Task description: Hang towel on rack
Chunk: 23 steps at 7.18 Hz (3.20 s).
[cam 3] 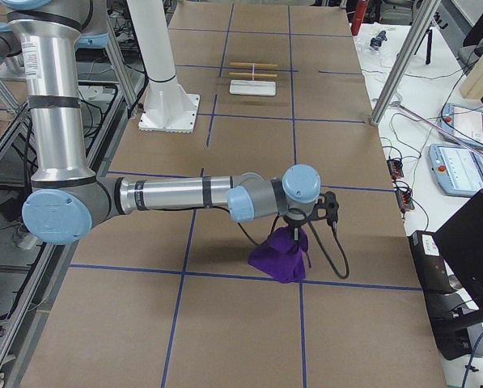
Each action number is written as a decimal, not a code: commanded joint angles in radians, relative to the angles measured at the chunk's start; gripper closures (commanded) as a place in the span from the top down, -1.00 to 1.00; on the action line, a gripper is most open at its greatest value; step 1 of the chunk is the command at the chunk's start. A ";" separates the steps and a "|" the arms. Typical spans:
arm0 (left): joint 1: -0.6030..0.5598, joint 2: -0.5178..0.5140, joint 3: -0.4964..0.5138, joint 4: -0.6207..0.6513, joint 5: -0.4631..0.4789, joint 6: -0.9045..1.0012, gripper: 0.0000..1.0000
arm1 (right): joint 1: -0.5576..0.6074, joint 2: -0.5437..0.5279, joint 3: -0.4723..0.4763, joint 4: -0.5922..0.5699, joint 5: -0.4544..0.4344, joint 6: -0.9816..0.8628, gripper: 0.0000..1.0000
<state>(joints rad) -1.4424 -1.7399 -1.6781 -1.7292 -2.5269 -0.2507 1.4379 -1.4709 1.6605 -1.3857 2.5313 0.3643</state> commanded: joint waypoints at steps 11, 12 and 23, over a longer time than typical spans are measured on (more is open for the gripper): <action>0.537 -0.506 0.067 -0.386 0.092 -1.464 1.00 | -0.757 0.644 0.127 0.043 -0.396 0.511 -1.00; 0.553 -0.542 0.107 -0.385 0.102 -1.481 1.00 | -0.764 0.647 0.127 0.048 -0.396 0.449 -1.00; 0.672 -0.569 0.110 -0.379 0.189 -1.509 -0.39 | -0.794 0.672 0.125 0.051 -0.399 0.246 -1.00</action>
<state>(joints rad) -0.7755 -2.3107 -1.5635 -2.1089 -2.3469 -1.7589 0.6443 -0.7995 1.7842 -1.3351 2.1323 0.6111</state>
